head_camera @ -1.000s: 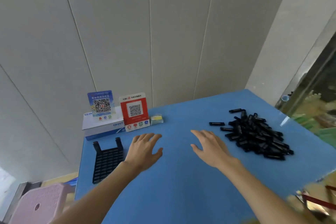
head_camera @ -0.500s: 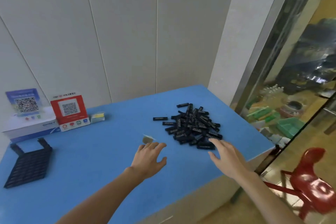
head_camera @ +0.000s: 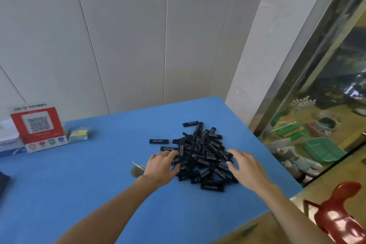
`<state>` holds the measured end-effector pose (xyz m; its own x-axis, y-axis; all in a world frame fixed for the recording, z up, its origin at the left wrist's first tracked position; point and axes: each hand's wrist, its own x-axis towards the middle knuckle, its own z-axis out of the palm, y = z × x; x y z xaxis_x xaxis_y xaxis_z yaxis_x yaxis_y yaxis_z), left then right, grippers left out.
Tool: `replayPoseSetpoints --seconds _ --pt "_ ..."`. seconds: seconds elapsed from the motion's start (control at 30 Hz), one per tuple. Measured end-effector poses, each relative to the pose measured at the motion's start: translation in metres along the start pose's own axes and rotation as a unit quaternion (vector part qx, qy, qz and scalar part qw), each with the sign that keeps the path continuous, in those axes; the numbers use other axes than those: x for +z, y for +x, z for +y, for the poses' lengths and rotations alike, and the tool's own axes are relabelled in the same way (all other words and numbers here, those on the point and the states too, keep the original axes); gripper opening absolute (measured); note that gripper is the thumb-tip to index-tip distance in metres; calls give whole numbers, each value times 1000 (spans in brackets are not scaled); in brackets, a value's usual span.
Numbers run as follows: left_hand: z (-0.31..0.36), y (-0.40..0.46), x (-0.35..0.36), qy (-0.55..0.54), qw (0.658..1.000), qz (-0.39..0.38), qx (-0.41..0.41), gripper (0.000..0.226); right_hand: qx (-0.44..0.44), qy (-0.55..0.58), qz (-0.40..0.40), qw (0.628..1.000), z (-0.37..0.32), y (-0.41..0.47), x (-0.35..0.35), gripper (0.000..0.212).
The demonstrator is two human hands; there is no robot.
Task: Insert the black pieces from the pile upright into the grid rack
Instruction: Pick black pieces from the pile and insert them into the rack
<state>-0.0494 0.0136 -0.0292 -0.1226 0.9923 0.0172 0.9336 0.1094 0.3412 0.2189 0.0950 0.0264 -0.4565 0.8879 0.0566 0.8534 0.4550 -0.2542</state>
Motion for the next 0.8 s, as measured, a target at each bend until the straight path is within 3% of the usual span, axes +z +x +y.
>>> replayPoseSetpoints --seconds 0.2,0.53,0.67,0.8 --pt "15 37 14 -12 999 6 -50 45 -14 4 -33 999 26 46 5 38" --pt "39 66 31 -29 986 49 -155 41 -97 -16 -153 983 66 82 37 47" --pt "52 68 35 -25 978 40 -201 41 -136 -21 -163 977 78 85 42 48" --pt "58 62 39 -76 968 67 -230 45 -117 19 -172 978 88 91 45 44"
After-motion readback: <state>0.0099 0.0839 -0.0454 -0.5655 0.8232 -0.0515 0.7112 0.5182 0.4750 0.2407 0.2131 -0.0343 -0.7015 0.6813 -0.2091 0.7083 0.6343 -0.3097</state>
